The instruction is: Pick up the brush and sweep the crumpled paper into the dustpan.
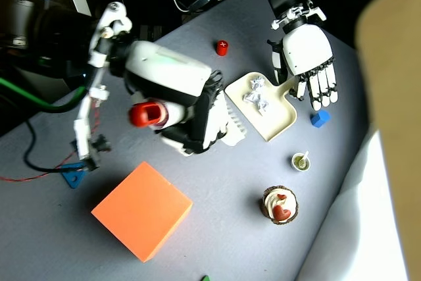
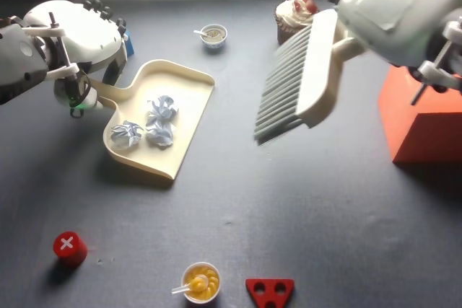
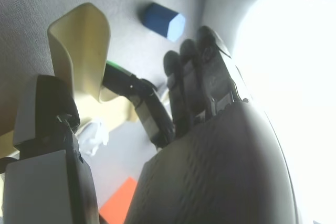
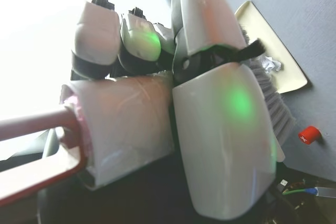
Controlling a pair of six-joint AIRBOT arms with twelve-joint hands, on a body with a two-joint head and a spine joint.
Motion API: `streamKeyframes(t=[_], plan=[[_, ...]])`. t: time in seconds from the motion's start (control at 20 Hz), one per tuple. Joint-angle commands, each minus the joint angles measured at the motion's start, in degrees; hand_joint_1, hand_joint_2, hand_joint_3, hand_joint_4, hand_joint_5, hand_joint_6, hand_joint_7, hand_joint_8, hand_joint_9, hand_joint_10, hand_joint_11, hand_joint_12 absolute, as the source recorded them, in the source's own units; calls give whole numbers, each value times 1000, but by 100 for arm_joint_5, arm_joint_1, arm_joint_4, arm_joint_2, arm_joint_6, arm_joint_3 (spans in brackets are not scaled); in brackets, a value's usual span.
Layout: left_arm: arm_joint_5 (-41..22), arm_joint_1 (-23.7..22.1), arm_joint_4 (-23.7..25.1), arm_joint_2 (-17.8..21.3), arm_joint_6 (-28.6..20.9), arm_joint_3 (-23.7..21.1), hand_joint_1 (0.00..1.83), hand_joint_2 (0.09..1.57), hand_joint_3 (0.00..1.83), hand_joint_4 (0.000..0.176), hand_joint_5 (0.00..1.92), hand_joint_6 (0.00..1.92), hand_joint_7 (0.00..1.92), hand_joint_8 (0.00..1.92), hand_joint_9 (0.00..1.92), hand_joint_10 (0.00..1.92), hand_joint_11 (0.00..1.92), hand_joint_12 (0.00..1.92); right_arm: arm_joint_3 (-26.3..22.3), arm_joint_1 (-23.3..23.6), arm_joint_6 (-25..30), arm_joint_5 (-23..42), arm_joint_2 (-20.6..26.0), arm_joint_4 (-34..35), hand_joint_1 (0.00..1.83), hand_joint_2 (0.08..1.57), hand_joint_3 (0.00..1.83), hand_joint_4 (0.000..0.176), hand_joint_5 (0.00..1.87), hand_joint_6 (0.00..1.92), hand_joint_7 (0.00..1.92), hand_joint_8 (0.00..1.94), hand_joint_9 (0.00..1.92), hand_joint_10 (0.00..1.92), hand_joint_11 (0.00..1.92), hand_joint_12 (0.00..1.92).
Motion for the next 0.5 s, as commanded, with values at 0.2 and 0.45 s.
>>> streamKeyframes(t=[0.2,0.45], plan=[[-538,-69,116,30,33,22,1000,1131,1,175,930,1050,253,1,169,0,173,0,-34,-474,-42,-788,187,-767,1610,1201,3,117,973,1921,1122,1941,1305,1921,1428,1921],[-547,-69,115,33,34,24,983,1020,0,107,867,40,192,2,143,1,139,10,50,-645,-42,-897,94,-950,1598,1197,2,122,919,1921,1076,1941,1270,1921,1406,1921]])
